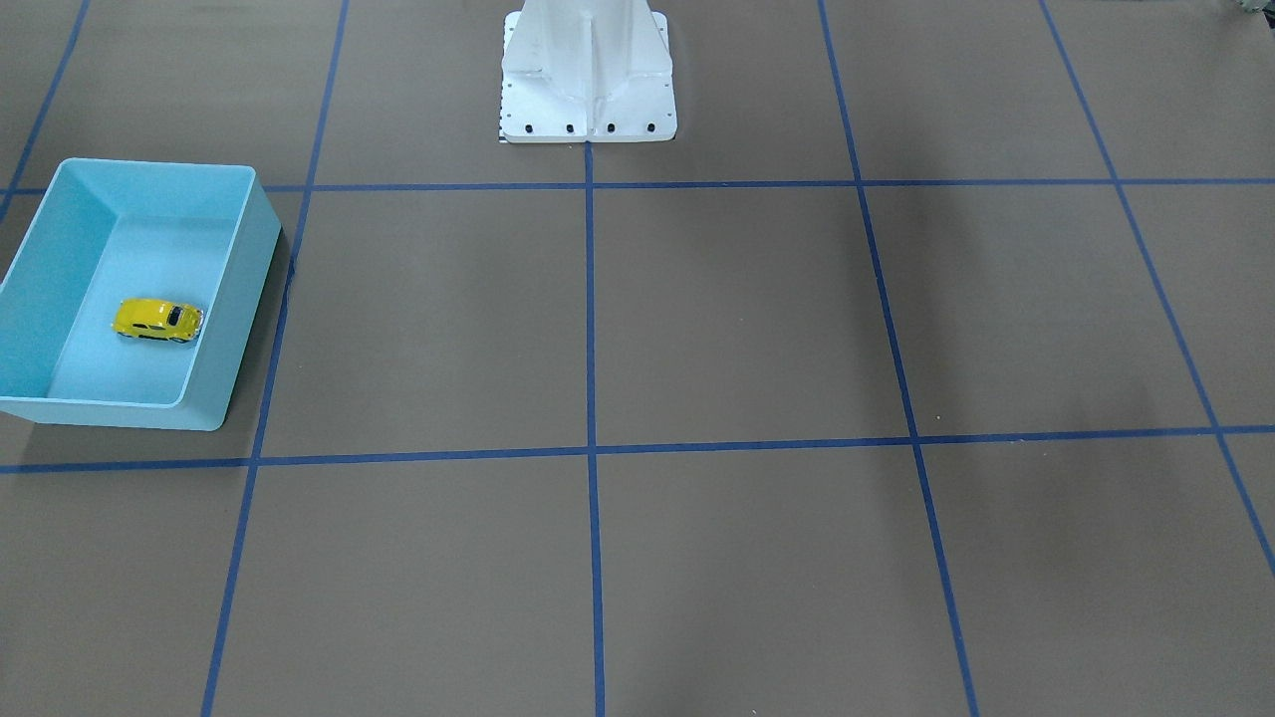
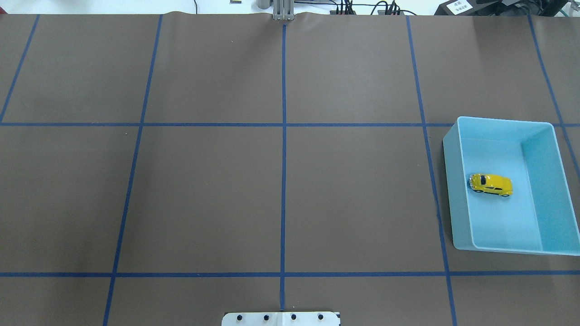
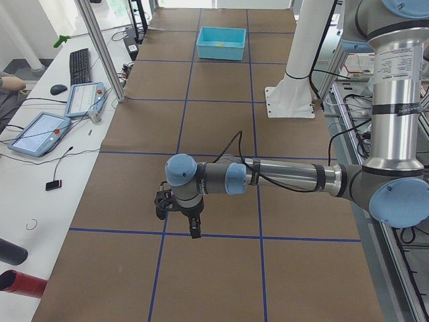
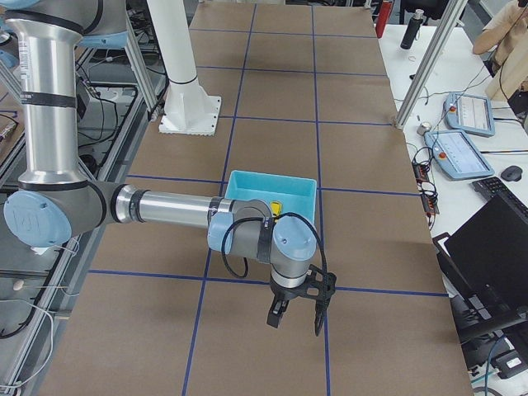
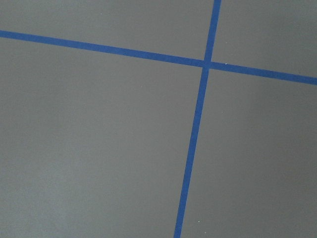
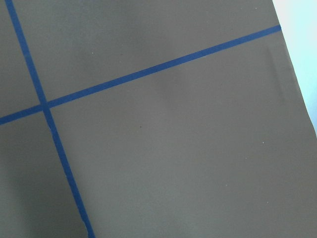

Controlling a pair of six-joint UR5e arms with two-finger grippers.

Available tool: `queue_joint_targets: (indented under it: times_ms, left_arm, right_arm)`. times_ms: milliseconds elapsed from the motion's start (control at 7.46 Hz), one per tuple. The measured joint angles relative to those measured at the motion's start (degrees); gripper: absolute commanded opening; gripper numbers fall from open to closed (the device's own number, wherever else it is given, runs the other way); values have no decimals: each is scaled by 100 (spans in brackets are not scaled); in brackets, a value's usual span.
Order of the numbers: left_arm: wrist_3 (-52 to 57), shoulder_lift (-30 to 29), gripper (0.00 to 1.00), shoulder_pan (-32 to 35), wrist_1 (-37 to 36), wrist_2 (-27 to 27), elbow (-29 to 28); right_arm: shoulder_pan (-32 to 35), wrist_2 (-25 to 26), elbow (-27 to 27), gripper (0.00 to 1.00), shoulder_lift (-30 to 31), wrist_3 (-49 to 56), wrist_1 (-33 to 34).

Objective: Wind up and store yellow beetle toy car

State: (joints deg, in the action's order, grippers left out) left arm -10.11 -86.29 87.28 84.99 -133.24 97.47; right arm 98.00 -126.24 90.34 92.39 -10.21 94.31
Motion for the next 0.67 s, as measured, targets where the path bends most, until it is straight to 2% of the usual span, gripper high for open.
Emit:
queue_joint_targets:
  times_ms: [670]
  left_arm:
    - [6,7,100,0,0,2,-2]
  right_arm:
    - [0,-30,-72,100,50,-37,-108]
